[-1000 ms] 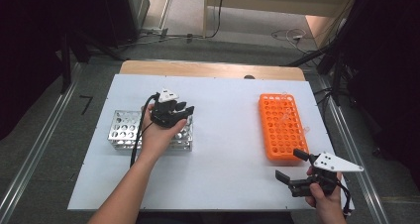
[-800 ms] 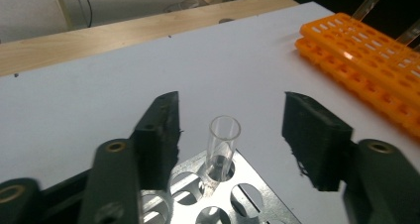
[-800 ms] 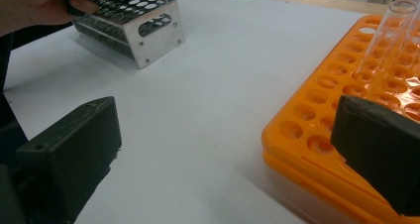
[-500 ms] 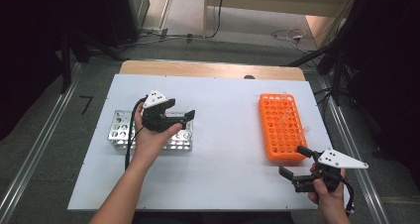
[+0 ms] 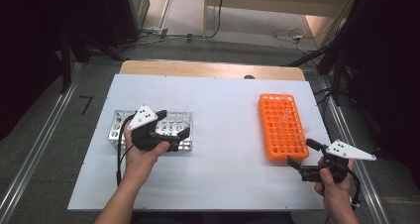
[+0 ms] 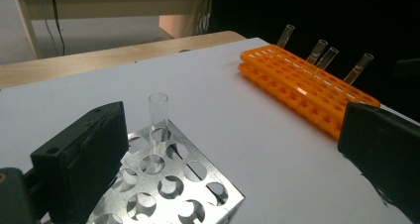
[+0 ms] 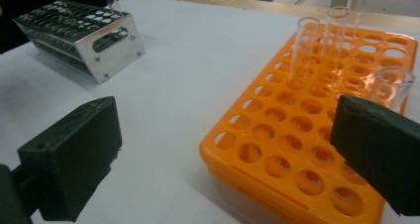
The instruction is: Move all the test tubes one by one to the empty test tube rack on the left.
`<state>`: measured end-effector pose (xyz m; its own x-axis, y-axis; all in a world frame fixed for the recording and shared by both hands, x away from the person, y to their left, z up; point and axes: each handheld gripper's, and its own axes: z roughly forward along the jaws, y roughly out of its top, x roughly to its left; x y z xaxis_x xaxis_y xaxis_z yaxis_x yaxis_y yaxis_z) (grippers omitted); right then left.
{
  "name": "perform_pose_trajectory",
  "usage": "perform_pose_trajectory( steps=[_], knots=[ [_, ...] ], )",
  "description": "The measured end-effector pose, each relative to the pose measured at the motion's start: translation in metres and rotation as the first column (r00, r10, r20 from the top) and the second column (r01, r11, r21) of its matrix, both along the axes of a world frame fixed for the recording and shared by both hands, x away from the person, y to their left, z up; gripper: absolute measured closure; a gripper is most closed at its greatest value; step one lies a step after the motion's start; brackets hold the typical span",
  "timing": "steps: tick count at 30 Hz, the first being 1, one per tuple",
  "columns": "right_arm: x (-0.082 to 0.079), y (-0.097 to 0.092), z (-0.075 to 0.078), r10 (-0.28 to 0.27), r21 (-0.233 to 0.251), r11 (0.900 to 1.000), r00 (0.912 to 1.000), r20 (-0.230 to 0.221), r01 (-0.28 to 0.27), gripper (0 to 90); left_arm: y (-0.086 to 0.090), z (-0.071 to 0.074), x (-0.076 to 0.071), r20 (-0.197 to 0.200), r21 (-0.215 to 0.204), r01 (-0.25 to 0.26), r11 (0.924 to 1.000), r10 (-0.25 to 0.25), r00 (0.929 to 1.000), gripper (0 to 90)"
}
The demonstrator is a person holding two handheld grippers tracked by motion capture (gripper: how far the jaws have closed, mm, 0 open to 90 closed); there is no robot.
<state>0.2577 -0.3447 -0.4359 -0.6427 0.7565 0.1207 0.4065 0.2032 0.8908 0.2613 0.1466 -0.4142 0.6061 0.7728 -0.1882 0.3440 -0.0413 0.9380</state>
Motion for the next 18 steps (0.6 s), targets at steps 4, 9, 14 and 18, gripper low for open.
perform_pose_trajectory(
  steps=[4, 9, 14, 18],
  knots=[
    [0.008, -0.004, 0.001, -0.036, -0.008, 0.9993, 0.9993, -0.007, 0.035, 0.0, 0.000, 0.001, -0.015, 0.019, -0.013, 0.010, 0.9999, -0.010, 0.9998, 0.0],
    [0.023, -0.011, -0.002, -0.089, -0.022, 0.9958, 0.9958, -0.019, 0.089, 3.8, 0.000, 0.001, -0.030, 0.039, -0.025, 0.027, 0.9993, -0.026, 0.9989, 0.0],
    [0.038, -0.017, -0.008, -0.123, -0.035, 0.9920, 0.9911, -0.051, 0.121, 6.2, 0.001, -0.001, -0.043, 0.046, -0.031, 0.036, 0.9989, -0.034, 0.9984, 0.0],
    [0.047, -0.019, -0.013, -0.149, -0.048, 0.9882, 0.9868, -0.064, 0.146, 19.6, 0.003, -0.006, -0.049, 0.039, -0.030, 0.042, 0.9987, -0.041, 0.9984, 0.0]
  ],
)
